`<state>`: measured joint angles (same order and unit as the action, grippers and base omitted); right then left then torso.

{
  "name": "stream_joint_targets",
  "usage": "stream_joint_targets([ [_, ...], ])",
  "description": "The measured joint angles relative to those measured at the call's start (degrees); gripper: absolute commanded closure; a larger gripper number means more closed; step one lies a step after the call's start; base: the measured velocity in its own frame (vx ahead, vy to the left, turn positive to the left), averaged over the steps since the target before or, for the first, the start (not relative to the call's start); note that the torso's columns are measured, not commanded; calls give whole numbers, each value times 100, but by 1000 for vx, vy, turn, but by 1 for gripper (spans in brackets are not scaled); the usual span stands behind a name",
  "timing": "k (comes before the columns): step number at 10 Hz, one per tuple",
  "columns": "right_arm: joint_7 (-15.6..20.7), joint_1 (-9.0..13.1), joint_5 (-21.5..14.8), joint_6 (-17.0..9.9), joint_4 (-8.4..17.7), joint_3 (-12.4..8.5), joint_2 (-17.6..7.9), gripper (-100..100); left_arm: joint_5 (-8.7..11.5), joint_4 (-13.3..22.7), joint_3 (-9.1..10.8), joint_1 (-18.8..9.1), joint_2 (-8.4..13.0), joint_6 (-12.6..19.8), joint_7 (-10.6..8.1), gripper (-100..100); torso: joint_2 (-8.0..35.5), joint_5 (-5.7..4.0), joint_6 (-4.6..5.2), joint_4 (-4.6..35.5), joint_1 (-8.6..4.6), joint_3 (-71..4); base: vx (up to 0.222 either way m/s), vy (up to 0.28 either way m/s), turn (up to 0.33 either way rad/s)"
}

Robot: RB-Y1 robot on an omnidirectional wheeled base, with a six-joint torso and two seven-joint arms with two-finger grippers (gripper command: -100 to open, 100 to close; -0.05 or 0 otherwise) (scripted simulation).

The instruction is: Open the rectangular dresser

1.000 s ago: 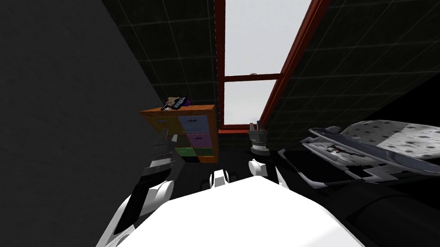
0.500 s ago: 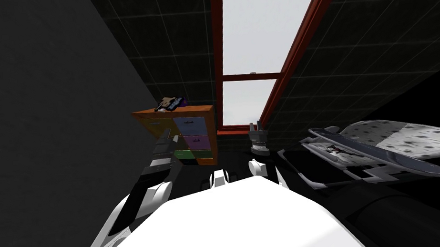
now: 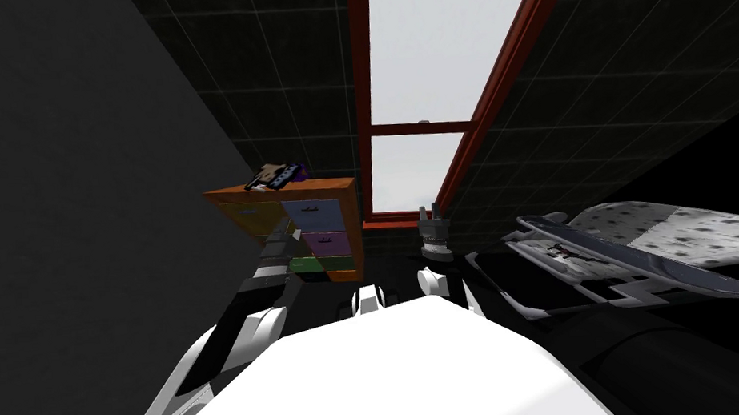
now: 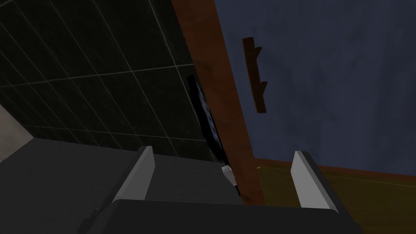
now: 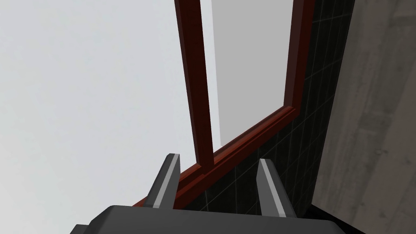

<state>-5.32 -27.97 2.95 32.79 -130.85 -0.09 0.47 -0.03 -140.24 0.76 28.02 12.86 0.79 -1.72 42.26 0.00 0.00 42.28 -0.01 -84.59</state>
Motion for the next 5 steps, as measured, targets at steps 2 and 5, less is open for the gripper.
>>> stream_joint_targets([
  [2,0,0,0,0,0,0,0,0,-22,-72,-12,23,73,256,-10,-100,2,0,0,0,-2,1,73,-34,-49],
  [5,0,0,0,0,0,0,0,0,-28,-177,9,57,224,643,-50,-100,-1,1,0,0,3,-1,85,-25,-39],
])
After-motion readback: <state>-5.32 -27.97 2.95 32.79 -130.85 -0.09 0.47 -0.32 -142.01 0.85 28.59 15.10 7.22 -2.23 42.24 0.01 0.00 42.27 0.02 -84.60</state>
